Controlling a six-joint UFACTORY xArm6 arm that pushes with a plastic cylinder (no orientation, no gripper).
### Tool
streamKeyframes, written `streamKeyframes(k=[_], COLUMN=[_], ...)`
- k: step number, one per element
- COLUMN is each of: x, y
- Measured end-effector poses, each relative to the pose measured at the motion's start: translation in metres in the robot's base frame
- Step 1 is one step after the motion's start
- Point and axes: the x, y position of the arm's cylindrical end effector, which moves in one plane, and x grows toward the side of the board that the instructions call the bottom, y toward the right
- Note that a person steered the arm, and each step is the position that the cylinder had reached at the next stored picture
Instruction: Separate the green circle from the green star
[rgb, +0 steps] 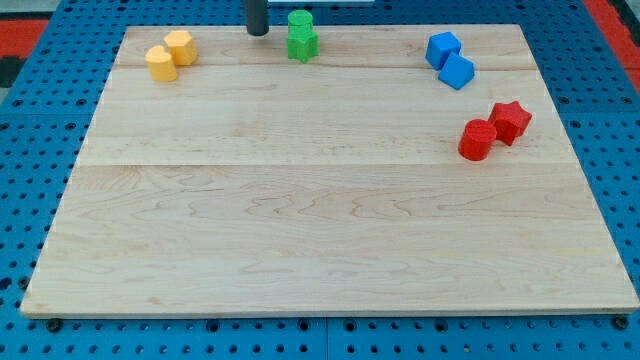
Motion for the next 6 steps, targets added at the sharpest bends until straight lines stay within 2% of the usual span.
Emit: streamKeyframes(k=[1,2,3,4,6], x=[0.0,0.01,0.064,0.078,0.003], y=[0.006,0.036,0.046,0.046,0.122])
